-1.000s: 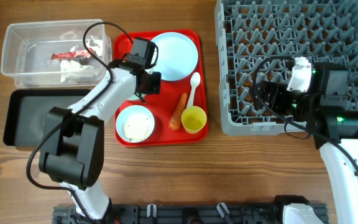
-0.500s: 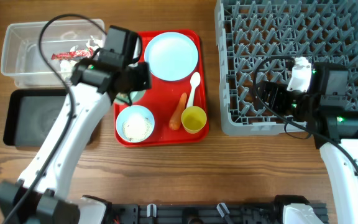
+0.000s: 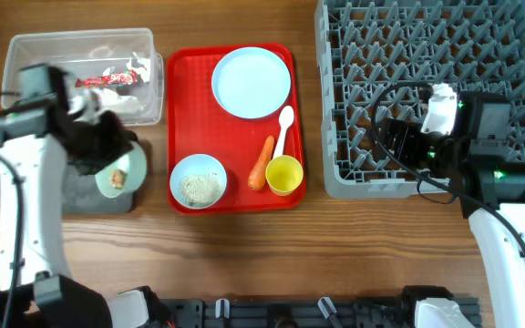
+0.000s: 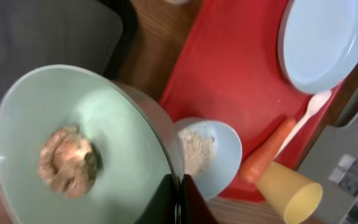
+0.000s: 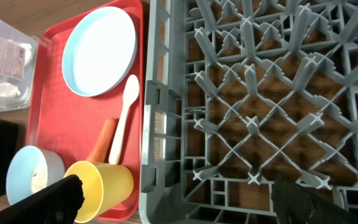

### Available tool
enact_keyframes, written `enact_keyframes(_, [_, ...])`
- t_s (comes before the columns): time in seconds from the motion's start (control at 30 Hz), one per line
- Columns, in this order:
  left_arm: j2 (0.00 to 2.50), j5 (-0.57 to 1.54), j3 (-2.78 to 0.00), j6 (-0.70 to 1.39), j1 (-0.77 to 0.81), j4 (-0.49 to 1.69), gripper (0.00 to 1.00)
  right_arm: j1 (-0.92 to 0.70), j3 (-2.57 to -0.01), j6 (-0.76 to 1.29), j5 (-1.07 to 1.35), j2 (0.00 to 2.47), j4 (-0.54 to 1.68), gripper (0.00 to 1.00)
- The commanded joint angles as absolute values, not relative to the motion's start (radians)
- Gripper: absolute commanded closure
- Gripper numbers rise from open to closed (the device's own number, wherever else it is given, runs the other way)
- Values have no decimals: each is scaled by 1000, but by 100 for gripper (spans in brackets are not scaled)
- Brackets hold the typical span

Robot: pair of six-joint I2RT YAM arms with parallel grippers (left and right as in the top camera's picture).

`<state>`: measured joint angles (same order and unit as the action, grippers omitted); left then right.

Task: Sort waste into correct bins and load items into the dishwasher rack
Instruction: 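Lift the green bowl over the black tray and tip it out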

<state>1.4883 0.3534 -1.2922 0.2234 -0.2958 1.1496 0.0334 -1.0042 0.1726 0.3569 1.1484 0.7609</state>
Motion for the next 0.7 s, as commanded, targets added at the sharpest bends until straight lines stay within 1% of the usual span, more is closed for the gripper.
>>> enact_keyframes(0.0, [1476,597,-1214,88,-471,1060,96,29,-1023,183,337,1156,757,0])
enact_keyframes(0.1, [1492,753,-1150,52,-584,949,96,29,-1023,183,337,1156,757,0])
enact_keyframes(0.23, [1558,939,-1084,35,-686,855,96,29,-1023,184,337,1156,760,0])
enact_keyframes(0.33, [1618,1049,-1070,-14,-728,838,96,29,-1023,184,337,1156,764,0])
enact_keyframes(0.47, [1702,1256,-1070,-50,-787,813,96,29,-1023,185,337,1156,772,0])
enact_keyframes(0.57, [1756,1416,-1070,-49,-862,812,96,29,-1023,185,337,1156,783,0])
enact_keyframes(0.67, [1773,1450,-1070,-49,-925,811,96,29,-1023,185,337,1156,789,0])
